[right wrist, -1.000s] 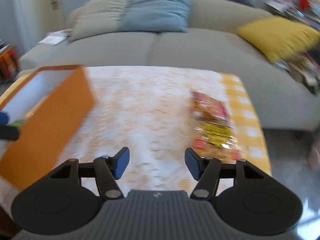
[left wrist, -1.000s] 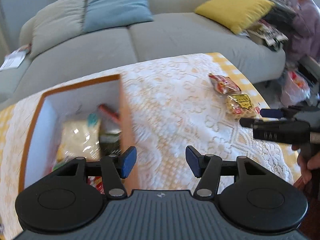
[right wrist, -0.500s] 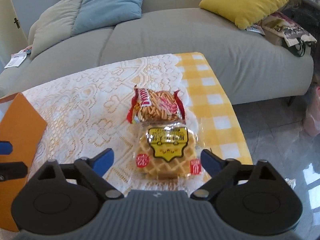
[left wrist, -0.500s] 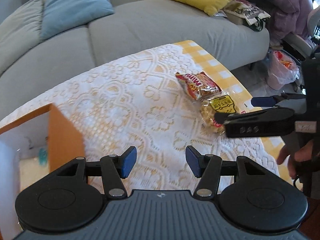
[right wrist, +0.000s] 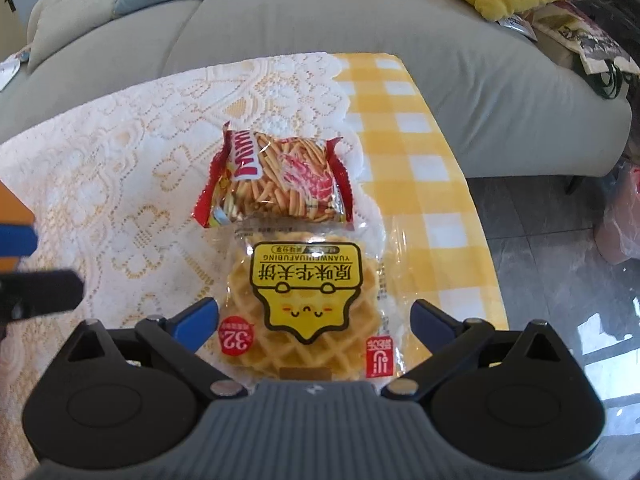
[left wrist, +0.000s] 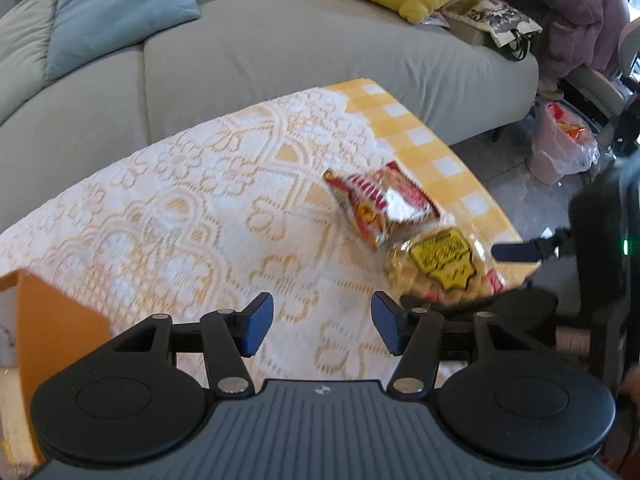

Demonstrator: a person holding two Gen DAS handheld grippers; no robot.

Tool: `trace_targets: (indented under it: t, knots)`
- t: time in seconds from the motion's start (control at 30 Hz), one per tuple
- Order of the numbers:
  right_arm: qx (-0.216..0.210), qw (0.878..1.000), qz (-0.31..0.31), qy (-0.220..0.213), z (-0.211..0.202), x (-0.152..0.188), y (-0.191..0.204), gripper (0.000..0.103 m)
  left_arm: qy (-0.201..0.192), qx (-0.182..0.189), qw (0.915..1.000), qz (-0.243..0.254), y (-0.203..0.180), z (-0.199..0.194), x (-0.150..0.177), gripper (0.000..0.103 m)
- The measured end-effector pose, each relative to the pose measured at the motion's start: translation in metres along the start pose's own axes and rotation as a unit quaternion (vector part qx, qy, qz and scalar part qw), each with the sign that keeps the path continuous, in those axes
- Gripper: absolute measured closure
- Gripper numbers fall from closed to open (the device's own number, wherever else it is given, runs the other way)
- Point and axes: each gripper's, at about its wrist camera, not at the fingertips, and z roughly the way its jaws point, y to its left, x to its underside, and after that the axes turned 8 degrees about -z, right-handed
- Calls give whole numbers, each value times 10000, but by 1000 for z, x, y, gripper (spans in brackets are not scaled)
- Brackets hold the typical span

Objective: Organize snacks
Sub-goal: 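Lower the right gripper onto the waffle bag while left gripper approaches the chip bag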

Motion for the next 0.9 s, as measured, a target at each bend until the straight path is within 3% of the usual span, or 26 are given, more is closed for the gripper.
trace_targets:
  t: [0.07, 0.4, 0.67, 0.77, 0.9]
  knots:
    - [-27, 10000, -18, 12, 0, 1, 0, 5, -41, 33, 10000, 28, -4, 5, -6, 36]
    - [-248, 9995, 204, -60, -11, -1, -15, 33, -15, 140, 9999, -71, -16, 30, -32, 36]
    - [81, 9985, 504, -205, -23, 1, -35, 36, 120, 155, 9991, -367, -21, 57, -48, 36]
    - [-27, 9978, 584, -305, -22, -1, -38, 36, 204, 131, 9984, -517, -22, 70, -52, 36]
    - [-166, 9983, 543, -111, -10, -1, -35, 36, 284, 186, 9966, -751, -21, 84, -57, 36]
